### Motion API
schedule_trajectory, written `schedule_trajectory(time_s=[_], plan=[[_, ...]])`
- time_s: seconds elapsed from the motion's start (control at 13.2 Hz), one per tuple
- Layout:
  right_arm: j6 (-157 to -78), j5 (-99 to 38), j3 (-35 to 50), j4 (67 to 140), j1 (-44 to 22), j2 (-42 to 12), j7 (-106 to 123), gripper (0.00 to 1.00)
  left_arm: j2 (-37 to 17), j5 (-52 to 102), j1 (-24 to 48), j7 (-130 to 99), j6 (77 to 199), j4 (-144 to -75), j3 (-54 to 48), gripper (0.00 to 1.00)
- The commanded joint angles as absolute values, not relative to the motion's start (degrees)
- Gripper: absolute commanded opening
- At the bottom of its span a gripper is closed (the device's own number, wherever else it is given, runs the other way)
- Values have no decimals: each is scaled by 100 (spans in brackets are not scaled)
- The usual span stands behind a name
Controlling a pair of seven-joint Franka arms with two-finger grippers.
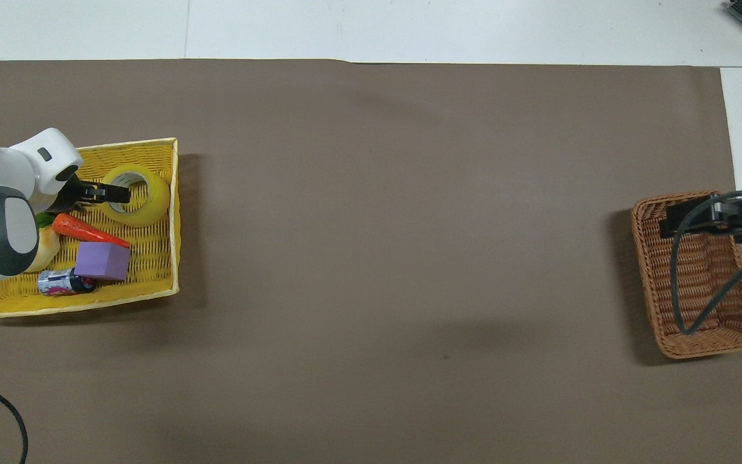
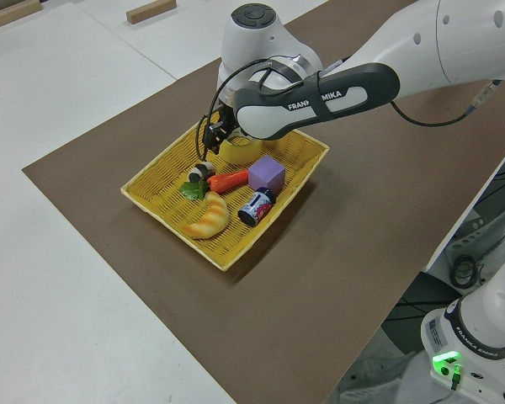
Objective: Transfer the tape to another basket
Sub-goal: 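Reach the left gripper into the yellow basket and grasp the yellow tape, then lift the tape with the left gripper while the right gripper reaches toward it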
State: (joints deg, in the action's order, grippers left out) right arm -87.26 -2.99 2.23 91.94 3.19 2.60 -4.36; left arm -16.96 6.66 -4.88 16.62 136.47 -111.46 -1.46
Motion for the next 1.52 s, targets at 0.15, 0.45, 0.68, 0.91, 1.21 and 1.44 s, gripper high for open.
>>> schedule_trajectory(time_s=[0.15,0.45,0.68,0.91,1.21,1.44], plan=[[-9210,-1063,237,10054,633,642,69,100,-1679,791,-545,1846,13676,-11197,-167,8],[-9483,-1897,237,10572,589,624,815,100,-1591,791,-519,1837,13632,-11083,-158,0],[-9790,-2468,263,11020,493,580,1264,100,-1302,791,-483,1793,13370,-11004,-167,0],[-10220,-3276,264,11267,378,344,1608,100,-863,791,-256,1522,13044,-11013,-185,0],[-10547,-4190,264,11338,-35,-157,1608,100,-782,791,622,196,12973,-11065,-185,0],[-11177,-4743,264,11618,-473,-202,1626,100,-913,791,1307,-726,13104,-11127,-193,0]])
